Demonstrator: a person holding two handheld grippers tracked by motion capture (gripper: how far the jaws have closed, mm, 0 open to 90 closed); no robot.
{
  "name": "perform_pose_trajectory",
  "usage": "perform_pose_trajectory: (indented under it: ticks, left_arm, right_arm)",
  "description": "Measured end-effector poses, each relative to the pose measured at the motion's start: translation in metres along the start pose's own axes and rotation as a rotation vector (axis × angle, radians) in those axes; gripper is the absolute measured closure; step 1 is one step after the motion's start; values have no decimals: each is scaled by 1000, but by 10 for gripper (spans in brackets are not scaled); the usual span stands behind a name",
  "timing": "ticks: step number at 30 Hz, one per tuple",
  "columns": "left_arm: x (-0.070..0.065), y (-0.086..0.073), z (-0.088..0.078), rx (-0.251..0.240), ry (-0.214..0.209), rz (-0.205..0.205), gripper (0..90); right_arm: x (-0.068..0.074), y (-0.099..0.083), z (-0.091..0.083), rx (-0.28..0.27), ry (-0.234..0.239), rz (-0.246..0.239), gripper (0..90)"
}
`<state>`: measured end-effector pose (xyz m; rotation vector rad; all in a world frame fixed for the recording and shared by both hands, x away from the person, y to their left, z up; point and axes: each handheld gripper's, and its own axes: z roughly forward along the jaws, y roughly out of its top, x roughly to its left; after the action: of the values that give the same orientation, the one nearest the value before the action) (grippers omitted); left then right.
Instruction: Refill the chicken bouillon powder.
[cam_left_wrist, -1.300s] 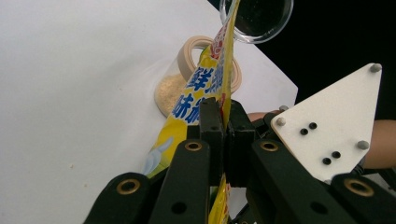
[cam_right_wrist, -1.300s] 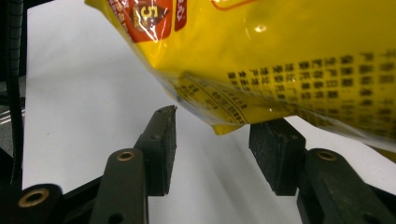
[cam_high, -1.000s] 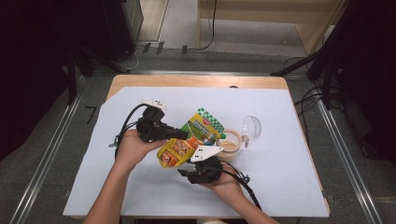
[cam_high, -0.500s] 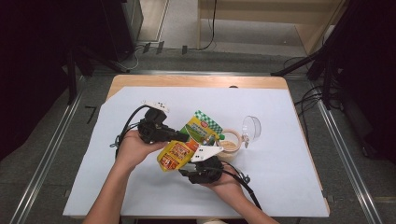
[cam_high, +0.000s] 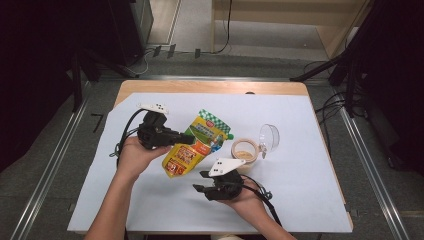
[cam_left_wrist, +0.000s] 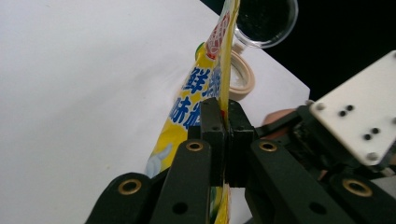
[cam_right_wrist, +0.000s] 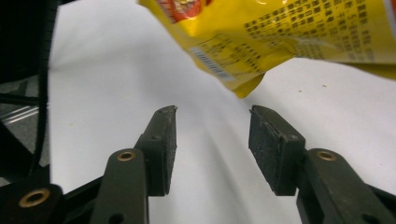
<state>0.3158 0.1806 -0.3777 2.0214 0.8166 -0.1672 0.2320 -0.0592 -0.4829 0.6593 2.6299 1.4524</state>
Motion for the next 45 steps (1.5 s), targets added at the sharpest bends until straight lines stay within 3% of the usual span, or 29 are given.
perform_pose_trajectory:
  ticks: [4, 13, 16, 18, 26, 45]
  left_arm:
    - [9, -2, -4, -29, 27, -11, 893]
    - [31, -7, -7, -88, 97, -48, 894]
    - [37, -11, -8, -88, 121, -61, 894]
    - [40, -14, -10, -105, 104, -68, 893]
    - [38, -17, -15, -87, 109, -62, 889]
    - [28, -38, -38, -88, 149, -75, 870]
  right_arm:
    - [1, -2, -7, -16, 22, 28, 543]
    - [-4, -7, -8, -7, 12, 54, 531]
    - [-7, -8, -7, -5, 10, 59, 531]
    - [-7, -8, -5, -5, 9, 63, 531]
    - [-2, -9, -3, 2, 12, 50, 530]
    - [-8, -6, -9, -12, -9, 46, 529]
